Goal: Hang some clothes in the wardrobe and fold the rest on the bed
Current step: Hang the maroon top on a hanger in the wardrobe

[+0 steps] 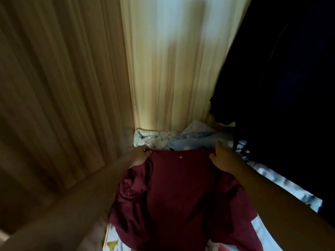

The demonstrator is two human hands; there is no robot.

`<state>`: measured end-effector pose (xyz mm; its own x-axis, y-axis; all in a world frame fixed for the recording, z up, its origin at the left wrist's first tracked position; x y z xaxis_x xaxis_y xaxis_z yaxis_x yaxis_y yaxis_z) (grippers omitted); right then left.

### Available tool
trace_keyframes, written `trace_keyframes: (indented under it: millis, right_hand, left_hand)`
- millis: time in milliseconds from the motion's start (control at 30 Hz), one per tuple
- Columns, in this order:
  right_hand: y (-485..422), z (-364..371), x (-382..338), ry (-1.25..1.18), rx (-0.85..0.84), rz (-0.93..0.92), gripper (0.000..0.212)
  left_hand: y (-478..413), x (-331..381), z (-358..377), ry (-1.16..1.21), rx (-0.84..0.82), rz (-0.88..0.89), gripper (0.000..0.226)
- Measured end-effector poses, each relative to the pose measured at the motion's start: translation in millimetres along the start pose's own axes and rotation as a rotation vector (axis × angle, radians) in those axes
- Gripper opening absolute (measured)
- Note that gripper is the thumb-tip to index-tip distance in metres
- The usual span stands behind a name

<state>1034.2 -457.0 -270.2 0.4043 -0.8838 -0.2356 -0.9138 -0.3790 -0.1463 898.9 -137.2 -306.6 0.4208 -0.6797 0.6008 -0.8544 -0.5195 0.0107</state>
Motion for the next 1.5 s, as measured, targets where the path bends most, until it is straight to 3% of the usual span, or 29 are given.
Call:
trace_keyframes:
  millis: [133,200,267,333,433,633,967,1067,1167,1233,1367,1500]
  right_hand:
    - [-1,9,8,-0.037,0.001,0.044,0.08]
    - [-7,-4,-2,-0.084,0.016,0.017,0.067]
    - [-15,-23,-18,-0.115,-0.033,-0.022,0.038]
    - [-22,-51,-40,-0.118,-0.07,-0.065,0.017]
    - [-26,-110,-72,-0.138,-0.047,-0.117,0.017]
    - [-20,-263,-134,-0.214,0.149,-0.282,0.018]
    - [16,-475,-191,-0.18,0.602,-0.433,0.025]
    - [30,-508,-202,-0.228,0.709,-0.455,0.028]
    - [40,-524,-207,-0.291,0.775,-0.474,0.028]
    - [43,-525,-206,-0.295,0.794,-0.477,0.029]
    - [42,-521,-194,-0.333,0.823,-0.466,0.029]
    - [41,-519,-182,-0.39,0.839,-0.441,0.027]
  left_hand:
    - [-2,-11,15,-0.056,-0.003,-0.006,0.018]
    - [-1,-7,8,0.008,0.007,-0.043,0.025]
    - [-1,10,-9,0.056,0.016,-0.036,0.039]
    - [-2,39,-35,0.091,0.035,0.017,0.036]
    - [7,96,-89,0.045,0.009,0.132,0.036]
    - [53,216,-208,-0.148,0.068,0.341,0.046]
    - [118,336,-373,-0.115,0.334,0.457,0.048]
    - [134,356,-407,0.0,0.409,0.476,0.059]
    - [152,376,-448,0.278,0.574,0.525,0.079]
    - [168,388,-480,0.556,0.689,0.577,0.069]
    - [187,421,-526,0.982,0.686,0.571,0.064]
    - [188,444,-550,1.071,0.716,0.502,0.043]
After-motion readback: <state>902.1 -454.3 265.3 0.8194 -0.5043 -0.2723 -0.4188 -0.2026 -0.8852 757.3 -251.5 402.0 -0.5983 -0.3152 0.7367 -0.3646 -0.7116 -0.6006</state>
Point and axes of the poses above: each hand's wrist, its own y-axis away from the middle knuckle, its own z-axis out of the palm, x = y × z, the point moved 7 cm from there along -y, towards the middle knuckle, and after that the axes turned 14 degrees about x, right-handed, at the moved point
